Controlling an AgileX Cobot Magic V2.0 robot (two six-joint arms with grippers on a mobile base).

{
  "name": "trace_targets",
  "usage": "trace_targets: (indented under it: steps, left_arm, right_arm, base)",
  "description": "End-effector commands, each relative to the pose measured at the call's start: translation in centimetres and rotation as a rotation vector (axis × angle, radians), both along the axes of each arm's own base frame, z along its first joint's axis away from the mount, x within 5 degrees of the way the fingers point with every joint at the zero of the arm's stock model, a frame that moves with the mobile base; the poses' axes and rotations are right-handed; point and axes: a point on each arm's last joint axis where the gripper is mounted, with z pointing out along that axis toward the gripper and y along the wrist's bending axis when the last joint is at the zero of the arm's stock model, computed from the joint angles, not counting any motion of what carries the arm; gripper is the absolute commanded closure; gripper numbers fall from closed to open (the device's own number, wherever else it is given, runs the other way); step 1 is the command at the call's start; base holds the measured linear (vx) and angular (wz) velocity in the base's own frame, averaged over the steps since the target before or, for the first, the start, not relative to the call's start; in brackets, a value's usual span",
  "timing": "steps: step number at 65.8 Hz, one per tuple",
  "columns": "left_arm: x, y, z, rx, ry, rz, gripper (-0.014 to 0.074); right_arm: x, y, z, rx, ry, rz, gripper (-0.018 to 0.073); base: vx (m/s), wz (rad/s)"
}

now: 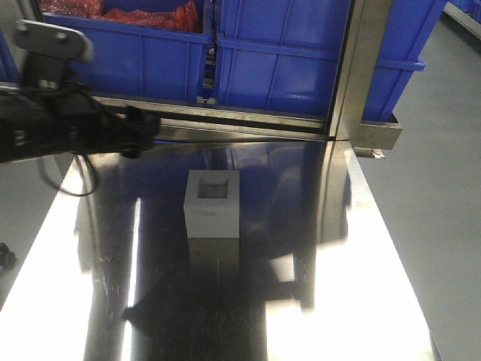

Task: Sort gray base to blue bin
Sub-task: 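Reach the left gripper down over the gray square block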

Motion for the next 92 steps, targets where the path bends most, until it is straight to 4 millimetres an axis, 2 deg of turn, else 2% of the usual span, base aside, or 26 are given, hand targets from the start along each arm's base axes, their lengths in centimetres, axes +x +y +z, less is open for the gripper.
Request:
trace_targets:
  steps: [1, 12, 23, 42, 56, 83, 92]
  left_arm:
    - [2.0, -1.3, 0.7, -0.084, 0.002, 0.016, -0.0034]
    - [5.7, -2.9, -1.9, -0.084, 0.116, 0.022, -0.0034]
    - [8.5, -4.7, -4.4, -0.078, 0.206, 0.013, -0.0033]
    - [11.9, -6.6, -8.0, -0.050, 0.312, 0.001, -0.0032]
    - [12.5, -6.9, -10.1, -0.040, 0.366, 0.005, -0.0032]
    - [12.5, -7.0, -11.7, -0.014, 0.433, 0.004, -0.0027]
    - [12.4, -6.9, -11.8, -0.009, 0.449, 0.002, 0.0001]
  right_arm:
    - [0.2, 0.0, 0.5, -0.018, -0.052, 0.001, 0.0564]
    - [0.2, 0.0, 0.5, -0.018, -0.052, 0.001, 0.0564]
    - [0.2, 0.0, 0.5, -0.018, -0.052, 0.001, 0.0564]
    - [0.2, 0.0, 0.5, -0.018, -0.052, 0.001, 0.0564]
    - [0.2, 0.0, 0.5, -0.018, -0.052, 0.001, 0.0564]
    - [0.2, 0.0, 0.5, -0.018, -0.052, 0.001, 0.0564]
    - [0.2, 0.0, 0.5, -0.018, -0.052, 0.001, 0.0564]
  base:
    - [0.00, 0.00]
    - [0.00, 0.00]
    - [0.00, 0.00]
    - [0.00, 0.00]
    - [0.00, 0.00]
    - [0.00, 0.00]
    - [0.00, 0.00]
